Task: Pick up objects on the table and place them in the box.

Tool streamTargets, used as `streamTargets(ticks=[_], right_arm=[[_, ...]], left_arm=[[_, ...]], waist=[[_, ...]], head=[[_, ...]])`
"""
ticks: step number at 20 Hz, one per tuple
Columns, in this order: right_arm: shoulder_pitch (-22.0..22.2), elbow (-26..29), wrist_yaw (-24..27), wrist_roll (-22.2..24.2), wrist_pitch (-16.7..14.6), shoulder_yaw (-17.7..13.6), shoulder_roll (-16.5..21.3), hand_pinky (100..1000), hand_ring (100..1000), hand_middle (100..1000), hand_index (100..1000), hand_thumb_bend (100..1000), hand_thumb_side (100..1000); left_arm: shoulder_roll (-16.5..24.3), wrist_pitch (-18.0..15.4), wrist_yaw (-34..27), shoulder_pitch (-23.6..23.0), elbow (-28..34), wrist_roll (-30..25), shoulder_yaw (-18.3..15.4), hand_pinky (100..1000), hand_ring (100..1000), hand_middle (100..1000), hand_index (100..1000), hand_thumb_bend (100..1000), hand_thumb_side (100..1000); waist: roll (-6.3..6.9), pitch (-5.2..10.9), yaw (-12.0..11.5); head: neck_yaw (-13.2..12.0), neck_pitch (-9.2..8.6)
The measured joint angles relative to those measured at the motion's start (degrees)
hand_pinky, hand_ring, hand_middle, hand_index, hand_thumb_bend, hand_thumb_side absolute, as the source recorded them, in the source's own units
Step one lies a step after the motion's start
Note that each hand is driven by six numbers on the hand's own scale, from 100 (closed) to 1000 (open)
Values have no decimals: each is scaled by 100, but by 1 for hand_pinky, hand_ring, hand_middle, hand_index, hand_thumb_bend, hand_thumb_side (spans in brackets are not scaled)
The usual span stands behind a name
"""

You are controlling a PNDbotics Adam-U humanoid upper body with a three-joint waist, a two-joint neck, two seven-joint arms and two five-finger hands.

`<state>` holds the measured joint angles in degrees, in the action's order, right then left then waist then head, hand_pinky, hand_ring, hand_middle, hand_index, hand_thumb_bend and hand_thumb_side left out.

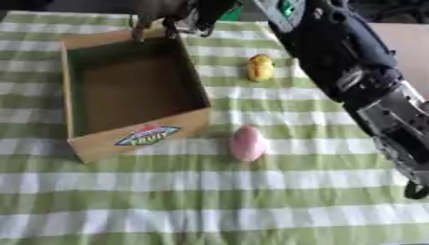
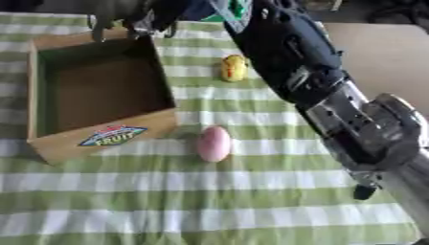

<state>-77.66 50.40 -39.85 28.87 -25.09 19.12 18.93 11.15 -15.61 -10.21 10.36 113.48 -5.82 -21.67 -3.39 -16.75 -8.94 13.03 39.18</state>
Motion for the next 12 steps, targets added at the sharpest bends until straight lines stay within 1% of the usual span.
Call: streamTargets(ticks=[6, 12], right_arm=[[-13, -285, -390, -107, -24, -150, -384, 625, 644, 261, 347, 100, 522], [105, -507, -676, -127, -70, -218, -637, 626, 644, 270, 357, 100, 519]], left_arm=[[-2, -3, -69, 108, 0, -23, 35, 475, 678, 659, 766, 100, 920], [-6, -3, -111, 220, 0, -26, 69, 475, 678, 654, 765, 100, 923]], waist=[[-24, -80, -120], [-60, -182, -264]], head=[[150, -45], [218, -51]])
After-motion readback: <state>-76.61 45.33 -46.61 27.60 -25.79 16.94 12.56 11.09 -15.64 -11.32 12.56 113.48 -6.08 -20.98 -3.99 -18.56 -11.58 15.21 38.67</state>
